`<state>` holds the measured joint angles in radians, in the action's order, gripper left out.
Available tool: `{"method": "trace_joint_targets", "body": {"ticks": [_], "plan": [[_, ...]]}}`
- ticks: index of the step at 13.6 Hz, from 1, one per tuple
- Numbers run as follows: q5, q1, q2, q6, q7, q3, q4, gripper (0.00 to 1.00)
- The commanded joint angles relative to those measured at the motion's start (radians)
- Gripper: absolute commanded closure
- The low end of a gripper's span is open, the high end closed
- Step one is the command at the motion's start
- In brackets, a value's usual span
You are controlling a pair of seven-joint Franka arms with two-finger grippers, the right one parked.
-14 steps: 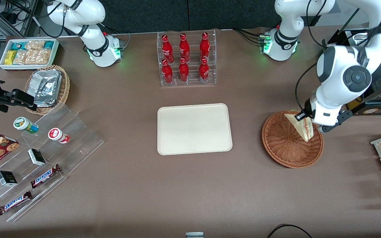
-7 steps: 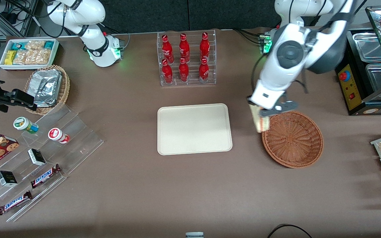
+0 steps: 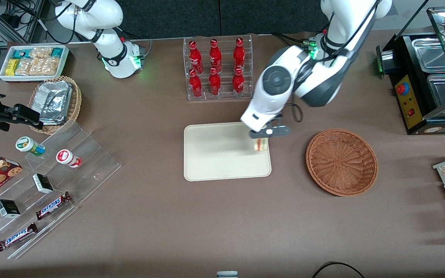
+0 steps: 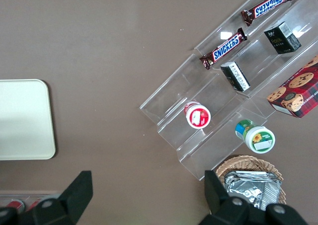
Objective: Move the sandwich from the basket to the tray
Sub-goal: 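Lower the sandwich onto the middle of the tray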
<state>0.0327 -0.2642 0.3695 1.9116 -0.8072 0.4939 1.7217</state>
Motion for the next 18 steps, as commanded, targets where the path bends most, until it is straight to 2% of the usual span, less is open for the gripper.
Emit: {"method": "trace_joint_targets", "body": {"ticks": [1, 3, 5, 7, 16, 18], "plan": [[0.041, -0.055, 0.091, 0.036, -0.032, -0.006, -0.08, 1.0], [0.076, -0.085, 0.141, 0.119, -0.105, -0.008, -0.08, 1.0], [0.172, -0.124, 0.189, 0.188, -0.218, -0.008, -0.074, 1.0], [0.233, -0.144, 0.233, 0.237, -0.301, -0.008, -0.073, 1.0], [0.257, -0.165, 0.285, 0.311, -0.313, -0.009, -0.056, 1.0], [0.292, -0.167, 0.302, 0.311, -0.319, -0.009, -0.056, 1.0]]}}
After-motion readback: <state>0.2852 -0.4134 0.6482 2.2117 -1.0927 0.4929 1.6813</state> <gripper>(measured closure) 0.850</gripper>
